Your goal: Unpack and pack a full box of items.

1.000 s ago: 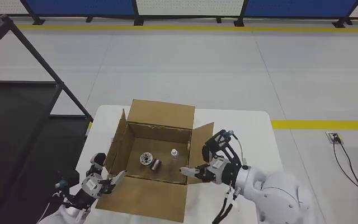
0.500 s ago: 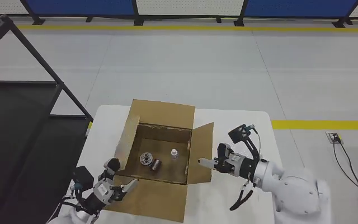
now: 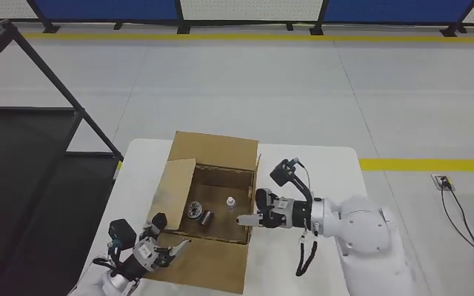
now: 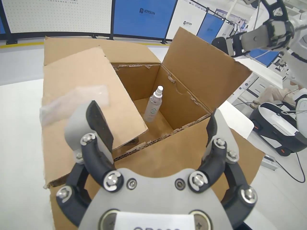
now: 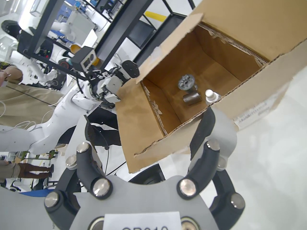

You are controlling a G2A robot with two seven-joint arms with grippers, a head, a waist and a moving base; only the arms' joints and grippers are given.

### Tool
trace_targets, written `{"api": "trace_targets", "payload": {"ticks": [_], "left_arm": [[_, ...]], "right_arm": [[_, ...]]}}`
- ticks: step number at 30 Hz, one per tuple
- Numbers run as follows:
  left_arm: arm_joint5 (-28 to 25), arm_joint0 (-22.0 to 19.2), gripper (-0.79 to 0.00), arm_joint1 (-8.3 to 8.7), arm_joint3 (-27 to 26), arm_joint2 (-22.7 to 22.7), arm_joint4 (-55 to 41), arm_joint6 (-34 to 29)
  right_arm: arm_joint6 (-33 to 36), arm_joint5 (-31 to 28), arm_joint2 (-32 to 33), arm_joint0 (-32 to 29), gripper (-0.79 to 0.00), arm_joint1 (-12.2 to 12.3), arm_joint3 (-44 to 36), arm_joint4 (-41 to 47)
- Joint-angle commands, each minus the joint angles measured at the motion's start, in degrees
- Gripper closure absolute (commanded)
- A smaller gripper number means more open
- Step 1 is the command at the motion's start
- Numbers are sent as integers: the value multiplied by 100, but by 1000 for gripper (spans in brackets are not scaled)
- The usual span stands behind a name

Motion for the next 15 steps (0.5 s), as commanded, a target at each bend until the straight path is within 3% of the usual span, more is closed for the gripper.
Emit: {"api": "trace_targets", "payload": {"ticks": [1,15], "left_arm": [[13,-51,-785,6,35,49,-91,-88],[127,-511,-785,58,350,355,-823,-886]], "right_arm": [[-144,-21,-176,225,-785,-4,278,100],[-1468,-271,-1642,1466,-785,-204,2607,511]]}}
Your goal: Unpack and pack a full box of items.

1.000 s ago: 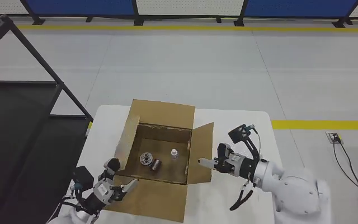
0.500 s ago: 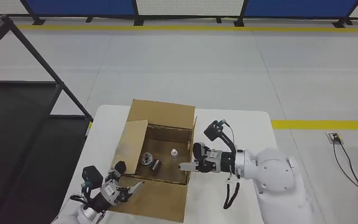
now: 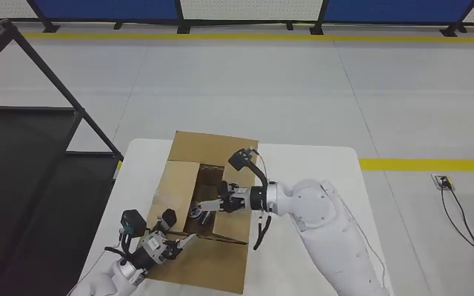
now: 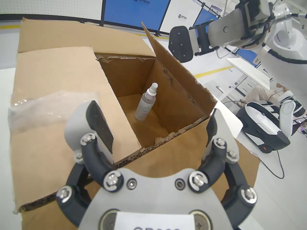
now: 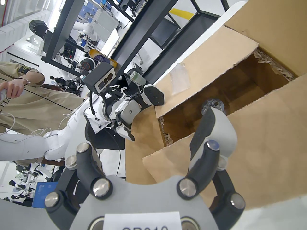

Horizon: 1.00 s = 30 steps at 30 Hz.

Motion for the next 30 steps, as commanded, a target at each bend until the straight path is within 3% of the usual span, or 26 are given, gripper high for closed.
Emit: {"api": "trace_targets", "payload": {"ticks": [1,15,30], "left_arm": [[20,-48,-785,7,61,35,-97,-89],[-33,-219,-785,89,279,93,-493,-595],[-117,-231,-785,167,294,183,-547,-764]], "right_arm": [[-191,-38,-133,113,-785,-25,278,-4],[-936,234,-708,358,-785,-79,949,-663],[-1146,872,-1031,497,-785,-95,1073,-1274]]}}
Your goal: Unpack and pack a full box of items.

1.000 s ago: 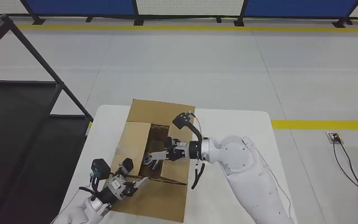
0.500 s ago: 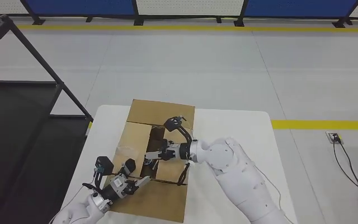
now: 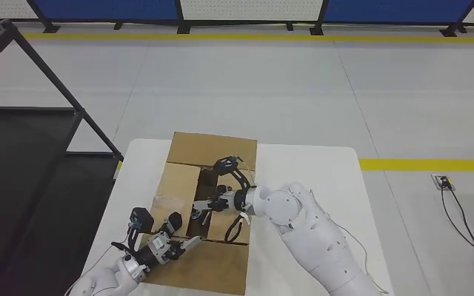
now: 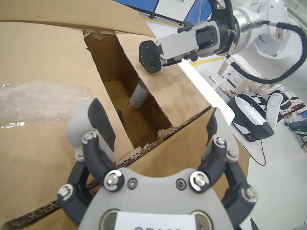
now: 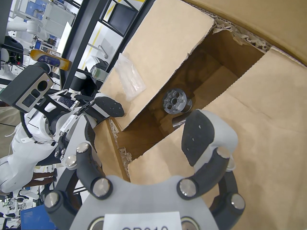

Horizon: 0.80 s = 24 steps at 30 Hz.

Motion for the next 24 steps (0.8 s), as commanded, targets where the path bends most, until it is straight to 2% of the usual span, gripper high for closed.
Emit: {"api": "trace_targets", "payload": {"ticks": [1,13,18,24], "left_arm": [[-11,5,-785,11,-17,5,5,-4],[-47,137,-785,60,-299,-188,-190,454],[50,371,-785,79,-458,-621,-537,977],[281,707,-785,90,-240,-1232,-928,1578]], "right_arm": [[43,46,-17,10,-785,3,-11,-20],[146,184,66,15,-785,58,-148,-67],[353,237,70,111,-785,69,-22,-20],[359,303,157,165,-785,106,73,-51]]}}
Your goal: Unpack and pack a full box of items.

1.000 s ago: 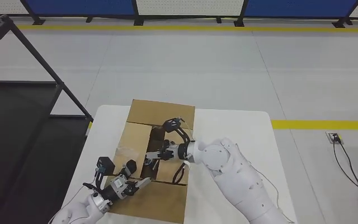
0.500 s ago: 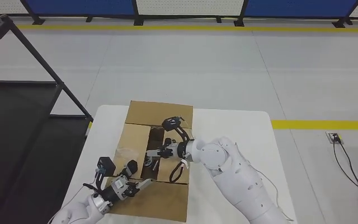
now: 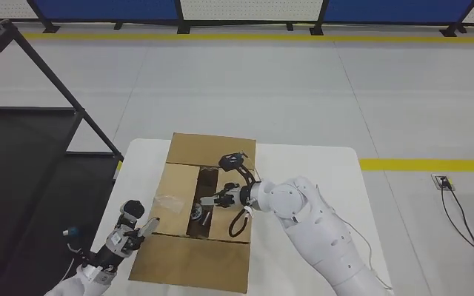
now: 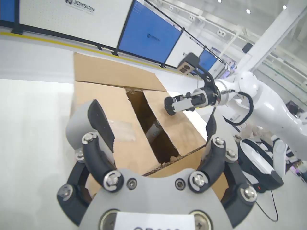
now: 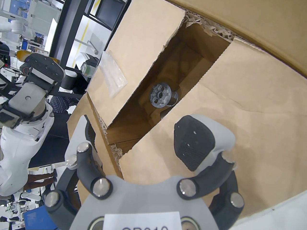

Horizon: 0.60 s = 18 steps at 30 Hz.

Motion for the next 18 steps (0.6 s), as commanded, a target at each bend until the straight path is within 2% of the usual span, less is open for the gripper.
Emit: {"api": "trace_targets", "payload": {"ticks": [1,6,9,13,18], "left_arm": [[92,111,-785,0,137,-177,-94,179],[276,276,-785,-4,461,-381,-138,374],[260,287,-785,0,655,-355,-135,266],[224,167,-785,5,919,-261,-237,96],[177,-137,-785,0,1164,-65,-436,-32]], "right_arm": [[-57,29,49,-6,-785,19,-26,-40],[-548,-25,348,-229,-785,122,-522,-274],[-768,163,599,-426,-785,226,-1035,-776],[-900,254,917,-751,-785,325,-1608,-933],[-934,396,830,-813,-785,332,-1790,-1048]]}}
